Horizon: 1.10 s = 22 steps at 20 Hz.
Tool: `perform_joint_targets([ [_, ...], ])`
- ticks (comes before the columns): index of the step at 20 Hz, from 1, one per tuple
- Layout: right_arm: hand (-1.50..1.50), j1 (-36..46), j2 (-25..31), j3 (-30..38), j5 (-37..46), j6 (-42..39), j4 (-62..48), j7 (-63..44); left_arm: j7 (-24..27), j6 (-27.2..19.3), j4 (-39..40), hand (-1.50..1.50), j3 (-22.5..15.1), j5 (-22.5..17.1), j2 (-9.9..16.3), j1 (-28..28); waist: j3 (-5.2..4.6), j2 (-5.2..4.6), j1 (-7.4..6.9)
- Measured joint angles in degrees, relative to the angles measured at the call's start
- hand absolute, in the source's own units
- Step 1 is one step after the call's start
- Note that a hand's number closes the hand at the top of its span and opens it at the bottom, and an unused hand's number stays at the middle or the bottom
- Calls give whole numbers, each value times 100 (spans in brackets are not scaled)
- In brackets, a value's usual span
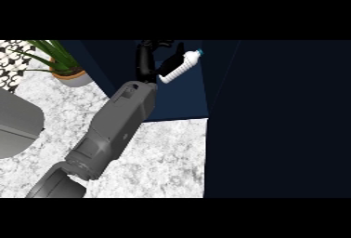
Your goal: Pick up the bottled water, place it into the cabinet and close the cabinet
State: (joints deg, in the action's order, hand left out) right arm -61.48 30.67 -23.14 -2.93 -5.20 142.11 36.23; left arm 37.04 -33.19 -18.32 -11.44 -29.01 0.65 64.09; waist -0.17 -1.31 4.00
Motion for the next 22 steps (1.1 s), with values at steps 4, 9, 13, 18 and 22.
perform_joint_targets([
  [4, -150, -111, 21, -16, 1, -55, 20, 54, 174, 511, -128, 150, 75, -215, -39, -53, 6, 44, -25],
  [9, -150, 3, -62, -218, 41, 48, 58, -158, 232, 783, -445, 150, -174, -540, -57, -273, 8, 83, -85],
  [13, -150, 31, -65, -280, 57, 103, 73, -250, 76, 1206, -999, 150, -602, -890, -62, -684, 7, 121, -133],
  [18, -150, 74, -96, -446, 91, 247, 90, -379, -153, 1862, -1891, -150, -1166, -1306, -64, -1376, 4, 157, -249],
  [22, -150, 100, -110, -539, 120, 367, 94, -420, -253, 2063, -2819, -150, -1780, -1551, -64, -2209, 3, 189, -347],
])
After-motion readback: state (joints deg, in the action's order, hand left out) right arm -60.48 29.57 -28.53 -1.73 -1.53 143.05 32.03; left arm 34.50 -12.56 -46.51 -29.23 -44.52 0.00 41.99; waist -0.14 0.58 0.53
